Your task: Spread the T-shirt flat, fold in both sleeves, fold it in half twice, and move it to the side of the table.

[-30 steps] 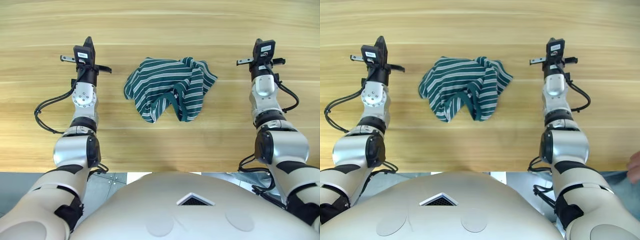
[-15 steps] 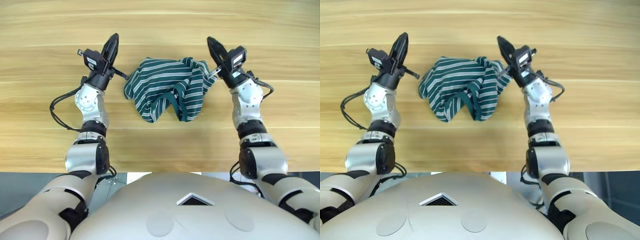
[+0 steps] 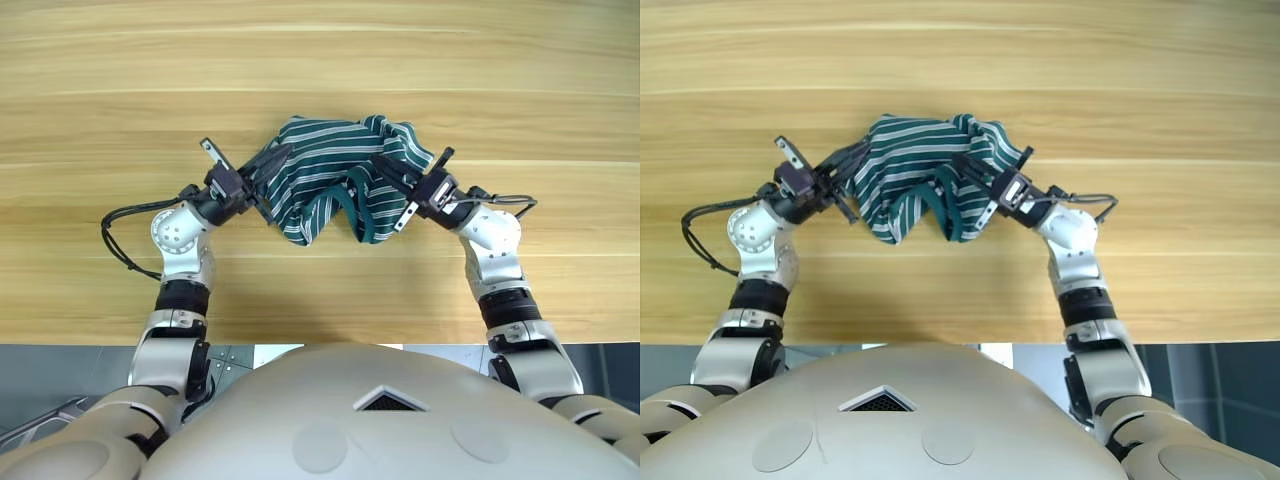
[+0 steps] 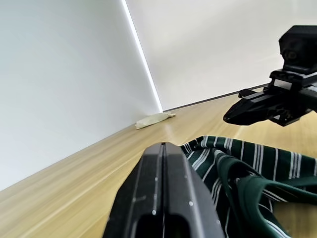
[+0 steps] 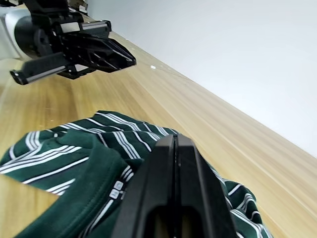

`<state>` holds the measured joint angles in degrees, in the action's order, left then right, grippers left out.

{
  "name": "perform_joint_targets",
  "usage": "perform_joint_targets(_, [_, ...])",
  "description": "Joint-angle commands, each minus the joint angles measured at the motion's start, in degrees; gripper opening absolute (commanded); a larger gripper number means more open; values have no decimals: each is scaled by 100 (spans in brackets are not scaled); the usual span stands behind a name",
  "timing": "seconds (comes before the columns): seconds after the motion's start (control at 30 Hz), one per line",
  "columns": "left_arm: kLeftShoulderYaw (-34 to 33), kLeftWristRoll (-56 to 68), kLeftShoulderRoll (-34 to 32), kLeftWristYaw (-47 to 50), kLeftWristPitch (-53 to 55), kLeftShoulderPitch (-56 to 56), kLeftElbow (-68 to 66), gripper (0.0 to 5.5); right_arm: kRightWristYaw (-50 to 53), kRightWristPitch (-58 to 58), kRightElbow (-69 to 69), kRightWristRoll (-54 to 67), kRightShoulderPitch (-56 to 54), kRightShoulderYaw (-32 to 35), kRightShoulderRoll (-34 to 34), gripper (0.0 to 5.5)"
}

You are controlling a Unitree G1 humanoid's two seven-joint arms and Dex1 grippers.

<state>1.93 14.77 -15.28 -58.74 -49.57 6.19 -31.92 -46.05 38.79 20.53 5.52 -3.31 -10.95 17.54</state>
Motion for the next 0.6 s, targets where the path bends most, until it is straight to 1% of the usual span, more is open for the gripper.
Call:
perform_joint_targets(0.03, [165,-251,-13,215,-91,-26,98,0,-108,-94,-88,-84,67,-159,155,2])
perform_joint_targets(0.27, [344,-406,-63,421,-172,-48,33,0,-197,-70,-90,-107,154,-349,286,2])
perform_joint_targets(0.6, [478,-520,-143,640,-254,-30,-86,0,-208,-65,-124,-80,143,-405,332,2])
